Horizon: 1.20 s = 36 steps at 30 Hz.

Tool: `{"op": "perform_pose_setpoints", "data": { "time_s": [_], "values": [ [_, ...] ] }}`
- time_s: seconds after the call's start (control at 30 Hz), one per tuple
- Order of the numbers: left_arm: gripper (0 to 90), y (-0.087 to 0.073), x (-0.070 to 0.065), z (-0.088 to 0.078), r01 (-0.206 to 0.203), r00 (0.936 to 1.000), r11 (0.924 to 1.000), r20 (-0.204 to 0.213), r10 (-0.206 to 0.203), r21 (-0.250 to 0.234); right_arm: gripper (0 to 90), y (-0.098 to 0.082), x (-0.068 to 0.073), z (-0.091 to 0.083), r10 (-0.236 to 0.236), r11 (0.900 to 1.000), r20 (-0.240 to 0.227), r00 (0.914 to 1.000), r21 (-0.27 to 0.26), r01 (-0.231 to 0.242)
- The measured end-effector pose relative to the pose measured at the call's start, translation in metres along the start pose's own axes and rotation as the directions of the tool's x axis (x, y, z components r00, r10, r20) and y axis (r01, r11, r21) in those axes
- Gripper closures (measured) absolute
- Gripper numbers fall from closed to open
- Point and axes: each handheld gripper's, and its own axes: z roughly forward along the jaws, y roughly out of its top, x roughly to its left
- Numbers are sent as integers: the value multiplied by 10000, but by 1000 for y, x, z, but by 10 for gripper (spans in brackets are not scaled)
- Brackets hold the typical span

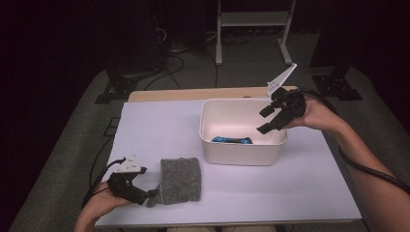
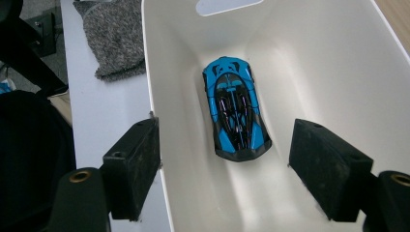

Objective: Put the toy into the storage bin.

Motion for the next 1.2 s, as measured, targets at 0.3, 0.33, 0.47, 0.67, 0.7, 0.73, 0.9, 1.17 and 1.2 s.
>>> {"op": "perform_pose_setpoints", "data": {
  "time_s": [0.3,0.33,0.47,0.67,0.7,0.73,0.9,1.17,1.2],
  "values": [
    [63,0,0,0,1,10000,10000,40,-1,-29,250,-12,3,-13,108,9997,164,9998,-201,-105],
    [63,0,0,-1,70,10000,10000,18,-70,-61,246,-14,3,-14,136,9996,206,9997,-235,-131],
    [63,-1,1,-5,107,9999,9998,-71,-108,-163,246,-19,4,-18,260,9990,222,9994,-356,-252],
    [63,0,2,-6,102,9999,9997,-102,-105,-215,244,-30,5,-22,387,9984,317,9987,-412,-374],
    [63,0,2,-7,104,9999,9997,-97,-106,-229,244,-31,5,-23,395,9985,351,9986,-400,-381],
    [63,0,2,-8,112,9999,9996,-124,-115,-251,244,-33,5,-24,432,9983,337,9985,-414,-418],
    [63,-1,3,-8,191,9997,9995,-144,-194,-252,244,-40,7,-29,522,9975,420,9978,-490,-501],
    [63,0,2,-6,255,9996,9994,-96,-258,-230,239,-54,9,-37,730,9954,539,9959,-653,-694],
    [63,0,2,-6,222,9997,9995,-96,-225,-217,234,-57,9,-37,746,9953,561,9956,-659,-709]
  ]
}}
